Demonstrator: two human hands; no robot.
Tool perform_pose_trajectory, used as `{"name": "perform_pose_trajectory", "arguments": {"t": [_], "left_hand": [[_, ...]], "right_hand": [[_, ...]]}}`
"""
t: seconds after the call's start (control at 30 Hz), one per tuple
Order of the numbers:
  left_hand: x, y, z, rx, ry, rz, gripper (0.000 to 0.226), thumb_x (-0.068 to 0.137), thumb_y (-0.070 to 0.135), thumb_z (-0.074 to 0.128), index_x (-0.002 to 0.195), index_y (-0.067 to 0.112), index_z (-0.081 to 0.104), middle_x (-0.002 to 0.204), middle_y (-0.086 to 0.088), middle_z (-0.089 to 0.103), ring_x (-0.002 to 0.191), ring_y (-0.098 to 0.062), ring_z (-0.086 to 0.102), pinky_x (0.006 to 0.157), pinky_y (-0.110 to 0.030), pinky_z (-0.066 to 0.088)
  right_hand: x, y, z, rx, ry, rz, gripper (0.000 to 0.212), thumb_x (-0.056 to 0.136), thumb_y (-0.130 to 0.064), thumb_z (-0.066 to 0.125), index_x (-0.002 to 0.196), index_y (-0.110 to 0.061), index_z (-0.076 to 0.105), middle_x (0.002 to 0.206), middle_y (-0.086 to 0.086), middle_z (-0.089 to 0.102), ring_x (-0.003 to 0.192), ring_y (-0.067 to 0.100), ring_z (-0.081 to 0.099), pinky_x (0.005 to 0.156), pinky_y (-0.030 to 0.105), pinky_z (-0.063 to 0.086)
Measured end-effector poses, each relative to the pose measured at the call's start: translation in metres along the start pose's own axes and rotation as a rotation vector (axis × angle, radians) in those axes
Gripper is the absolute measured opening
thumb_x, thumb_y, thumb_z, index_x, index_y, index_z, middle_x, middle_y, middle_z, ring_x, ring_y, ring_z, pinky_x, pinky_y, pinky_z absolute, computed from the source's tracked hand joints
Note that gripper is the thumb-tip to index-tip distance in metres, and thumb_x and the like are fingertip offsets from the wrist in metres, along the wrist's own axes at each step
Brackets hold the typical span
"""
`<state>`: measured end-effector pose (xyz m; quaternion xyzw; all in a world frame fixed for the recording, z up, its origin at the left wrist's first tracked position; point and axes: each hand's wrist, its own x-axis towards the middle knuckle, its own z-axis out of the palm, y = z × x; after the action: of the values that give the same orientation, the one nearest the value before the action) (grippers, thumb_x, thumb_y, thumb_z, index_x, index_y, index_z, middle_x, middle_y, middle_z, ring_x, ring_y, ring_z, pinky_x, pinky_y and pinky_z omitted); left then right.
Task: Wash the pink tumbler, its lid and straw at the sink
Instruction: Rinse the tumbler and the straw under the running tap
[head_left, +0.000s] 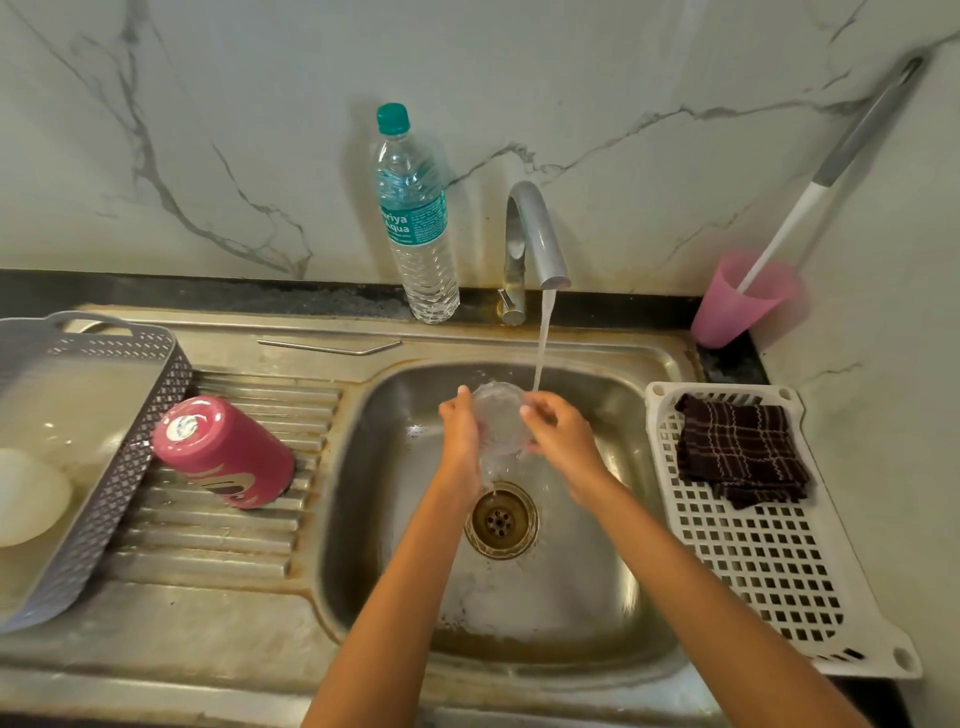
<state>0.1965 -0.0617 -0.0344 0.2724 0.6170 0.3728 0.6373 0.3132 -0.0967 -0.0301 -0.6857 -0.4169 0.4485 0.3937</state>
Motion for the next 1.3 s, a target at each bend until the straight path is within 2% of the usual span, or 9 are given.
{"name": "perform_pose_trajectory", "arguments": {"t": [0.1,0.23,0.37,0.57,0.8,0.9,1.0,1.13,1.3], "left_hand": [[-0.008,0.000,-0.024,-0.001,0.036,0.030,0.035,0.101,0.037,0.036,0.125,0.012,0.042,0.111,-0.007,0.052,0.091,-0.015,0.051,0.066,-0.025,0.046],[0.002,0.000,-0.067,0.231,0.212,0.297,0.029,0.094,0.037,0.052,0.116,0.017,0.051,0.116,-0.006,0.054,0.105,-0.022,0.055,0.085,-0.036,0.050],[0.019,0.016,-0.102,0.369,0.434,0.400,0.043,0.096,0.036,0.053,0.131,0.011,0.054,0.133,-0.016,0.046,0.124,-0.034,0.047,0.103,-0.052,0.044],[0.038,0.052,-0.114,0.348,0.612,0.455,0.050,0.100,0.017,0.046,0.146,0.004,0.034,0.145,-0.019,0.037,0.131,-0.034,0.042,0.108,-0.045,0.038],[0.073,0.067,-0.127,0.401,0.773,0.447,0.044,0.100,0.008,0.039,0.143,-0.001,0.039,0.147,-0.020,0.036,0.136,-0.033,0.035,0.109,-0.036,0.029],[0.080,0.064,-0.132,0.424,0.807,0.437,0.043,0.100,0.008,0.038,0.141,-0.003,0.041,0.147,-0.020,0.039,0.136,-0.033,0.034,0.110,-0.036,0.025],[0.083,0.063,-0.134,0.436,0.818,0.465,0.043,0.101,0.010,0.038,0.141,-0.003,0.040,0.147,-0.019,0.040,0.137,-0.033,0.033,0.113,-0.039,0.027],[0.081,0.063,-0.136,0.401,0.817,0.476,0.051,0.101,0.023,0.046,0.146,-0.001,0.035,0.152,-0.017,0.035,0.142,-0.031,0.026,0.117,-0.041,0.024],[0.072,0.058,-0.126,0.487,0.803,0.559,0.060,0.101,0.031,0.047,0.149,0.001,0.029,0.158,-0.013,0.025,0.148,-0.028,0.014,0.120,-0.046,0.019]], "right_hand": [[-0.008,-0.006,0.017,0.095,-0.013,0.036,0.016,0.096,-0.019,0.059,0.111,-0.020,0.064,0.104,-0.003,0.062,0.089,0.011,0.064,0.082,0.034,0.059],[-0.001,-0.021,0.060,0.149,-0.057,0.088,0.010,0.095,-0.015,0.060,0.104,-0.017,0.063,0.093,-0.004,0.062,0.085,0.011,0.063,0.080,0.036,0.060],[0.023,-0.049,0.107,0.130,-0.087,0.057,0.016,0.090,-0.015,0.066,0.106,-0.013,0.063,0.089,-0.005,0.060,0.079,0.009,0.063,0.074,0.035,0.060],[0.064,-0.085,0.165,0.108,-0.152,0.057,0.016,0.082,-0.007,0.070,0.091,-0.017,0.062,0.096,0.009,0.068,0.091,0.027,0.069,0.081,0.046,0.058],[0.087,-0.087,0.202,0.116,-0.260,0.142,0.027,0.084,0.006,0.059,0.106,-0.009,0.065,0.115,0.018,0.066,0.096,0.026,0.067,0.081,0.036,0.059],[0.087,-0.088,0.203,0.149,-0.286,0.134,0.028,0.084,0.009,0.058,0.110,-0.001,0.065,0.109,0.018,0.067,0.086,0.021,0.065,0.074,0.028,0.058],[0.096,-0.091,0.195,-0.111,-0.211,-0.038,0.027,0.086,0.001,0.055,0.108,-0.006,0.070,0.100,0.011,0.068,0.079,0.021,0.066,0.083,0.035,0.057],[0.110,-0.088,0.186,-0.566,-0.114,-0.359,0.032,0.089,-0.001,0.050,0.112,-0.009,0.071,0.123,0.019,0.060,0.117,0.031,0.054,0.100,0.036,0.044],[0.125,-0.083,0.181,-0.685,-0.101,-0.493,0.022,0.091,-0.006,0.052,0.103,-0.002,0.070,0.113,0.015,0.060,0.110,0.030,0.054,0.084,0.034,0.044]]}}
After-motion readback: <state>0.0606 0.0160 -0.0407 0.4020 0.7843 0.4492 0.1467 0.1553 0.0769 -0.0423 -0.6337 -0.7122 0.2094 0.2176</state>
